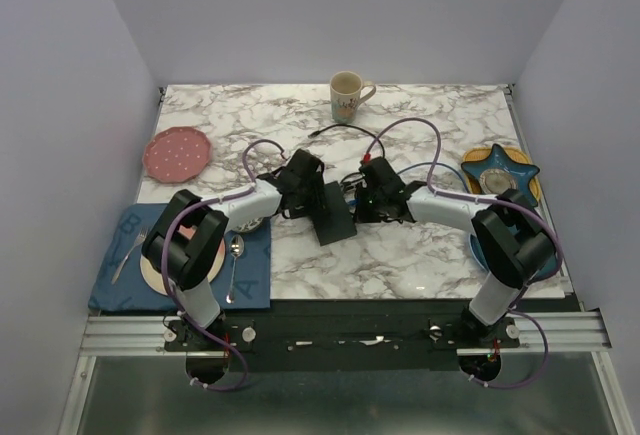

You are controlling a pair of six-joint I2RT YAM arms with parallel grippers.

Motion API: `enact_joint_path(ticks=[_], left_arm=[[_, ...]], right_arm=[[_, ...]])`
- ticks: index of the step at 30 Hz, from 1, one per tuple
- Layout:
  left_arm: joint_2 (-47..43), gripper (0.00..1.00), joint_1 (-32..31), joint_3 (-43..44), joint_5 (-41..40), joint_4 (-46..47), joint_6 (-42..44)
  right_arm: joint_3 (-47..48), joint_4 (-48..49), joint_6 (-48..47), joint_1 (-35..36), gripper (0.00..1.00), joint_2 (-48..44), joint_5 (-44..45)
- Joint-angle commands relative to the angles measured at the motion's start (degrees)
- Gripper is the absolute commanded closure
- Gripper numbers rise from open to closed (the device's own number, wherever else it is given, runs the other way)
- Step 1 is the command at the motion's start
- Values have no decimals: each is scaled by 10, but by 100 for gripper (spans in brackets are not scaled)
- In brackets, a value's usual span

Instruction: Pull the plug from the switch port

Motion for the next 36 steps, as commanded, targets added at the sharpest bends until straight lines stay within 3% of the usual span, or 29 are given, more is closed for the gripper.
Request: enact_joint_path(ticks=[1,9,11,16,20,25,28,31,32,36], left_arm=[[8,34,-2,22,-15,-21,3],[-25,34,15,31,-66,-55,17],[-47,32,20,29,-85,-67,21],[-121,29,28,18,-140,-79,31],[-171,26,27,-6,-134,-81,30],[-210,29,-9,-42,-111,-92,52],[-217,35,-55,-56,-122,-114,60],[-226,49,-90,-75,-143,-121,60],[-226,60,-94,-79,-146,-124,59],[-217,86,-99,-96,-135,-134,58]], right_arm=[[19,12,24,36,88,-1,-63],[70,4,25,71,91,32,-82],[70,-16,24,71,90,6,-41],[85,-64,-25,61,80,-67,68],[112,-94,-48,38,69,-86,93],[148,-94,-56,-19,71,-31,77],[181,-93,-48,-57,78,22,51],[218,-94,-36,-85,83,75,30],[229,-94,-35,-88,83,91,29],[294,-114,-37,-95,86,152,29]])
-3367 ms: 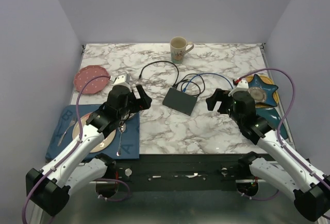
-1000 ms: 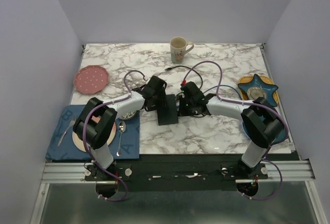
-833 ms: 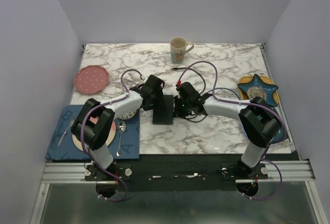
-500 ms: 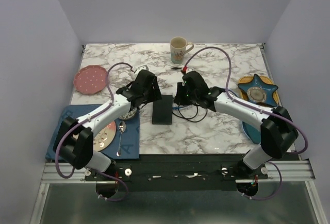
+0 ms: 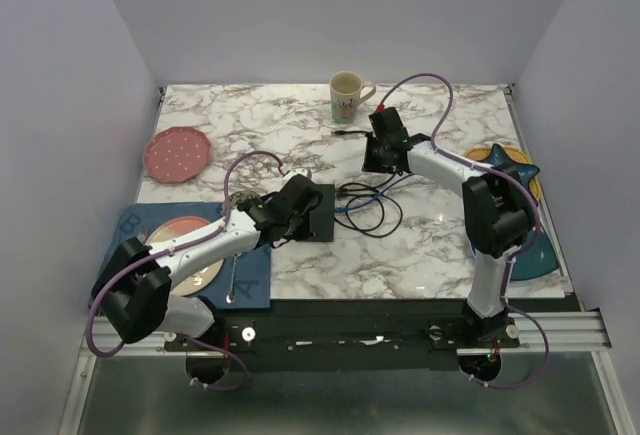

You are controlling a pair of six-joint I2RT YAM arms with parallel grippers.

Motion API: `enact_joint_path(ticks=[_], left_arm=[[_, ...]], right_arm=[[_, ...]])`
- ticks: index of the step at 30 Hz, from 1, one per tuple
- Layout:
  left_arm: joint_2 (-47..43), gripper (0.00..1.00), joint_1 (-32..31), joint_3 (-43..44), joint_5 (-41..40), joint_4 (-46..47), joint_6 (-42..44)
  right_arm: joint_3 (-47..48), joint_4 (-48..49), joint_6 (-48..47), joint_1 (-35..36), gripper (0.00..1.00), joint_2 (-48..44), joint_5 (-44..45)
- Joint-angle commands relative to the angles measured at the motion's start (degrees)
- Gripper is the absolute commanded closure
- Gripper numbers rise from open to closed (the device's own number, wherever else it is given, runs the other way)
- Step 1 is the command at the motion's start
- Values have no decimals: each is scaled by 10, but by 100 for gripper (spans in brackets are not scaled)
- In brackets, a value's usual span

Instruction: Pull the plug from the switch port

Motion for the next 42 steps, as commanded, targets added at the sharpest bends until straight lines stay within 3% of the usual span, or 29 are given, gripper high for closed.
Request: enact_joint_path(ticks=[1,5,10,20,32,42], left_arm=[[-2,90,-2,-14,-12,-24,6],[7,98,-4,-26,4,-20,6],[44,98,-5,-32,48,-13,22],[172,100,-5,-5,110,10,44],[244,95,42,98,100,-3,24],[332,94,98,271,100,-50,47]], right_arm=[[67,-37,2,-1,86,56,-18],[85,-46,3,-3,86,87,-18],[71,-51,6,-4,87,107,-18],[-80,-6,11,-4,87,27,-34],[-268,58,29,-1,87,-110,-74],[-296,88,62,41,86,-156,-117]])
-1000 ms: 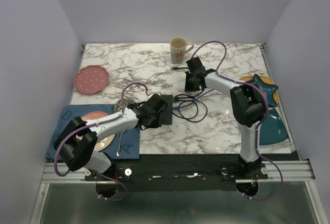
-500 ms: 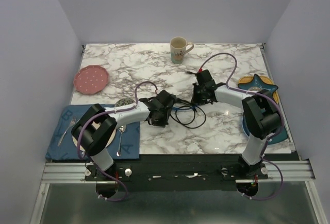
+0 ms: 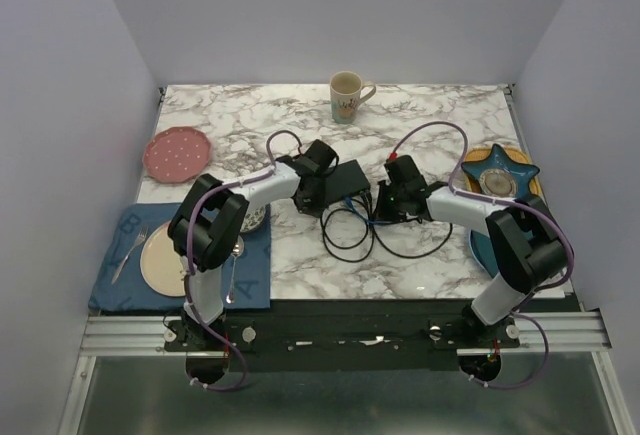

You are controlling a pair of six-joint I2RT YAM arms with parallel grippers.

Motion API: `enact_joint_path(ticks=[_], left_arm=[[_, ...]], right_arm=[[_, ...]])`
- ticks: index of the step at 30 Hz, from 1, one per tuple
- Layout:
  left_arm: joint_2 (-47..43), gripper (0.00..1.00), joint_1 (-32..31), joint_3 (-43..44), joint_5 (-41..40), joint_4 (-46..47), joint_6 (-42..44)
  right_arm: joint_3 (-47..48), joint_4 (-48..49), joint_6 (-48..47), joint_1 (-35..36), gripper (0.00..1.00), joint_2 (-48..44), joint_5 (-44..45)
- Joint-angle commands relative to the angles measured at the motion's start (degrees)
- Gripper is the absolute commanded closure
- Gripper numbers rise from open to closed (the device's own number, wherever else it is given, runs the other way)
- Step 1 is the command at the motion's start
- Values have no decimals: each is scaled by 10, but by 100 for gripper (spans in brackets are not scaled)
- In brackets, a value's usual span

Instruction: Pull the plug from the switch port

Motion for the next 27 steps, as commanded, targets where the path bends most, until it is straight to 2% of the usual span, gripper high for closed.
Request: enact_joint_path(ticks=[1,10,14,17,22,26,27], left_arm=[[43,94,34,71,-3,-3,17],[88,94,81,163,-3,-33,26],[87,92,102,178,-16,-34,35],[95,92,122,200,-17,-43,37],[73,90,137,186,-24,-26,25],[-6,76,135,97,-9,43,4],[-19,63,135,54,-4,80,-9]], right_arm=[[-6,8,27,33,86,-10,-57],[43,10,28,43,85,49,-49],[66,-5,21,39,85,42,-33],[83,-27,15,34,80,14,2],[97,-58,-10,23,61,-37,74],[87,-53,-6,13,55,-45,86],[85,-49,-1,9,55,-32,78]])
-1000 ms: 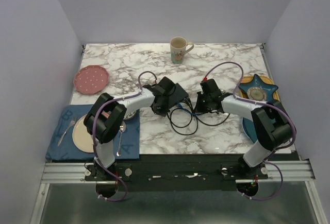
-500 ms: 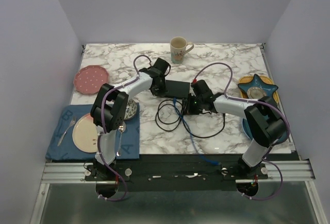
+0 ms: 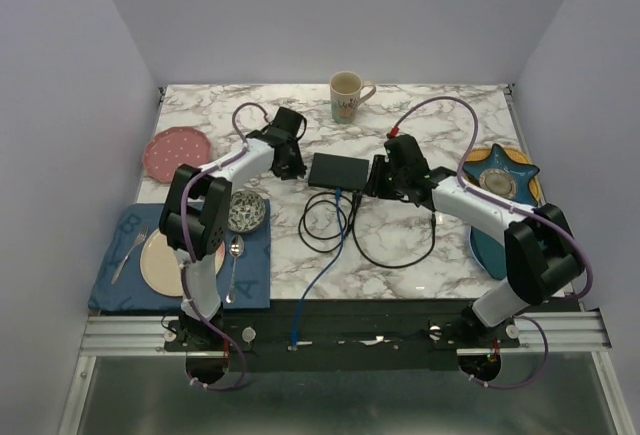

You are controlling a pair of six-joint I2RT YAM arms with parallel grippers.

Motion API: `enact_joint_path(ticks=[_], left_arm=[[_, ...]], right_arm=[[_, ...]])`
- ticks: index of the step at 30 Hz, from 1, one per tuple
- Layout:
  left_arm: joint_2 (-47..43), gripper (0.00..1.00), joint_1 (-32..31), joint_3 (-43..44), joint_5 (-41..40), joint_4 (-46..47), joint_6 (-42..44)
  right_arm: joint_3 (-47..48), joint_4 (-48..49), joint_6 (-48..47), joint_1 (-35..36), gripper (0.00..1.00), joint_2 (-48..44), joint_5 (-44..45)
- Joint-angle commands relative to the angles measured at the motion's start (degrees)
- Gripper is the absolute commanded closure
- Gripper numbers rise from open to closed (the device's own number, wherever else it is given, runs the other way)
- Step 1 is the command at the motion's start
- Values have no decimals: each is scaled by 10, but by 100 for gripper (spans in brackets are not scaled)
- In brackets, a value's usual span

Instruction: Pull the plug from the switch port

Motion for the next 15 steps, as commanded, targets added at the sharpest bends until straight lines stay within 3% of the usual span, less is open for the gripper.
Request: enact_joint_path(ticks=[1,7,15], left_arm=[[-88,58,-7,-107,12,90,-33],[-80,60,-9,-149,54,109,-44],[-12,64,-10,-91,76,81,-40]], right_arm=[[2,-8,5,-16,55,18,19],[27,18,31,-29,76,97,-56],[90,15,27,-30,78,174,-59]])
